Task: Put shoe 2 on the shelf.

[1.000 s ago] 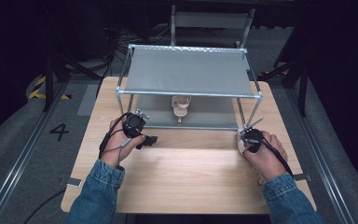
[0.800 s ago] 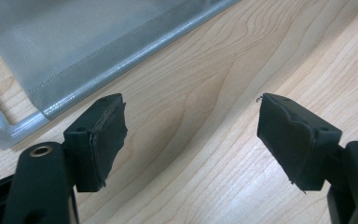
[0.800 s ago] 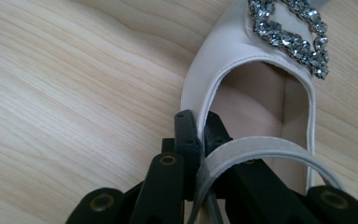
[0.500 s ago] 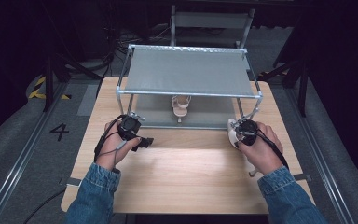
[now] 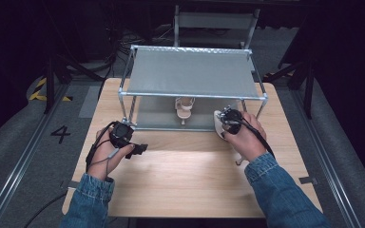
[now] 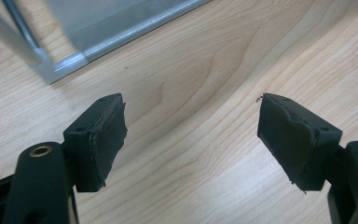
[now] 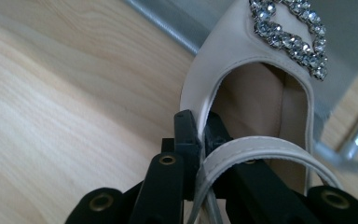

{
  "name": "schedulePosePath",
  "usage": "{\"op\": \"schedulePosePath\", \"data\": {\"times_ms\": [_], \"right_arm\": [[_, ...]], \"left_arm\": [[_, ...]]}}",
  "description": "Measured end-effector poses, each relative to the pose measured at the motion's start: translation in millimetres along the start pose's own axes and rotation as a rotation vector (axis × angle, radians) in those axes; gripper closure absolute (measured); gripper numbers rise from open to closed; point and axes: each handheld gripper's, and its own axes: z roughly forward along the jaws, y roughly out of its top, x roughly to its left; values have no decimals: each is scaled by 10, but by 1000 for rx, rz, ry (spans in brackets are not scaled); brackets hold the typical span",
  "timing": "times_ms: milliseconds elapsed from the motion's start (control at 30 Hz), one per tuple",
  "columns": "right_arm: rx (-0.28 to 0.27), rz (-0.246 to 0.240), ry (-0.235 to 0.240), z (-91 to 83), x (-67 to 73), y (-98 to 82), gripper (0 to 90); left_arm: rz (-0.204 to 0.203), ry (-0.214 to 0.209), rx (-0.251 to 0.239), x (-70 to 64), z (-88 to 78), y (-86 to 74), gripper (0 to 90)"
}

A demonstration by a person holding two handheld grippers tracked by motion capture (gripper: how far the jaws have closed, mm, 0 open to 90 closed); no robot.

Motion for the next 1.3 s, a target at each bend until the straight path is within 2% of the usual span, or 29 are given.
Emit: {"op": "schedulePosePath", "data": {"times_ms": [200, 333, 400, 433, 600, 733, 933, 967, 1000, 1067, 1167, 1300], "right_arm": [[-10, -22, 6, 159, 70, 247, 871], [-15, -32, 0, 262, 111, 342, 871], [-12, -32, -3, 289, 126, 359, 871], [-2, -36, -27, 331, 157, 381, 870], [0, -29, -54, 427, 233, 454, 871], [-2, -26, -53, 452, 247, 491, 871], [-19, -48, -82, 514, 271, 519, 862], [-21, -45, -65, 519, 279, 520, 853], [-29, -47, -72, 517, 280, 518, 823], [-59, -32, -54, 469, 281, 511, 734], [-91, -24, -51, 391, 274, 482, 653], [-123, -21, -32, 341, 265, 424, 603]], "left_arm": [[-15, 7, -9, 40, -60, -84, 241], [-24, 4, -6, 59, -68, -127, 240], [-27, 9, -3, 77, -79, -147, 240], [-31, 6, -8, 83, -79, -155, 240], [-32, 17, -9, 92, -86, -163, 240], [-31, 9, -4, 89, -73, -162, 240], [-27, 7, 1, 88, -61, -152, 240], [-27, 6, 1, 88, -61, -152, 240], [-27, 6, 2, 88, -60, -153, 240], [-28, 7, 4, 89, -59, -153, 240], [-25, 10, 1, 91, -49, -148, 240], [-27, 3, 6, 75, -35, -133, 240]]}}
